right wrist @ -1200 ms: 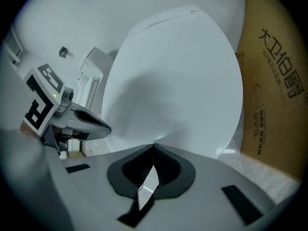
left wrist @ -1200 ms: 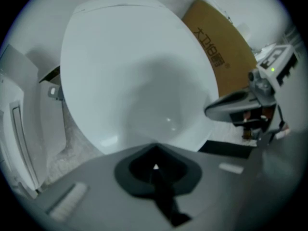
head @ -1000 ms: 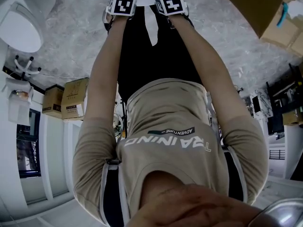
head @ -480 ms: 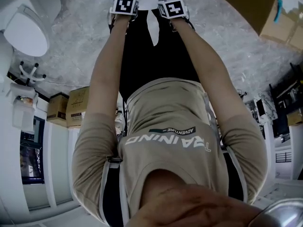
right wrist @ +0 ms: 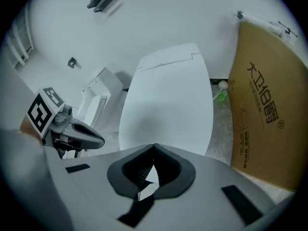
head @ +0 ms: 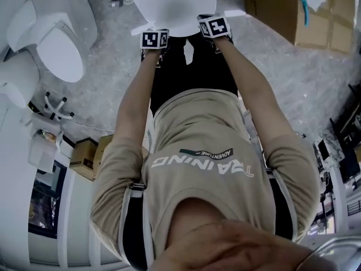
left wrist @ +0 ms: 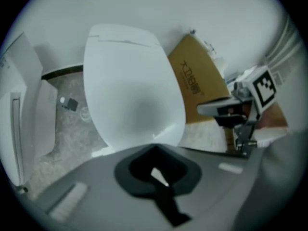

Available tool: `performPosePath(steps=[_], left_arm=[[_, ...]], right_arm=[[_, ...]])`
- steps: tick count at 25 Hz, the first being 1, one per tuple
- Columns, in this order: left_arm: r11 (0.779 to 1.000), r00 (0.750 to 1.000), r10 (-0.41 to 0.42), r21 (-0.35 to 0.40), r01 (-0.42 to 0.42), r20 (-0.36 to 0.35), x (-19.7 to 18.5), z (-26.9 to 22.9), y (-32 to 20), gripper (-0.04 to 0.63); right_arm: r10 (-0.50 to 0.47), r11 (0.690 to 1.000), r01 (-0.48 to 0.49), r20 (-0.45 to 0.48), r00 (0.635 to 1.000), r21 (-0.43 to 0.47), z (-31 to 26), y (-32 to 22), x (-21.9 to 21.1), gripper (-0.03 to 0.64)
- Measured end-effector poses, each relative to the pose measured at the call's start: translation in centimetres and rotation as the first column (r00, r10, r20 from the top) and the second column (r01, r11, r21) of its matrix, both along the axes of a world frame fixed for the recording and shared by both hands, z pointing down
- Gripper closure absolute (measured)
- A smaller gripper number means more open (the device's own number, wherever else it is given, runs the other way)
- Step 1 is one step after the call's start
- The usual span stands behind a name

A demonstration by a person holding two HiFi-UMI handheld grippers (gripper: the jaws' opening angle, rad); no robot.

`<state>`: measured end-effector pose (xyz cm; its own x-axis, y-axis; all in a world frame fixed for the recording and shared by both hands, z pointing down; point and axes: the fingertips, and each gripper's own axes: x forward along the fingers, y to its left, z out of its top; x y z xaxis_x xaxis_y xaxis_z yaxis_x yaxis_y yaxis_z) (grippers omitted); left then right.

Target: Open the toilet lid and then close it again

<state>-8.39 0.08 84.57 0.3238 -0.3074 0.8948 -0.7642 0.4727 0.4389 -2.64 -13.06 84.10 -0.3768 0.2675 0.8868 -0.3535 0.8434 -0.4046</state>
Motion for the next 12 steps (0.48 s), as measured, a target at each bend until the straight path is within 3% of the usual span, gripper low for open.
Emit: performPosePath(steps=[3, 6, 9, 12], left_arm=[[0.996, 0.999, -0.021, 0.084, 0.017, 0.050, -0.9, -4.2, -1.1, 0.592], [0.976, 0.990, -0.030, 0.216, 0.000, 0.137, -3.4, -9.2, -4.2, 0.592], [0.939, 0.966, -0.064, 0.343, -0.027, 0.250, -6.5, -15.2, -6.8, 0.592], [0.891, 0.926, -0.111, 0.449, -0.068, 0.361, -10.1, -22.1, -9.3, 0.592]], right_arm=[[0.034, 0.999, -0.036, 0.080, 0.996, 0.021, -4.0, -1.0, -0.9, 0.606], [0.046, 0.997, -0.058, 0.199, 0.979, 0.052, -8.7, -2.3, -3.5, 0.606], [0.041, 0.994, -0.072, 0.326, 0.945, 0.082, -14.1, -3.0, -6.3, 0.606], [0.002, 0.986, -0.076, 0.445, 0.896, 0.147, -20.2, -4.2, -9.4, 0.606]])
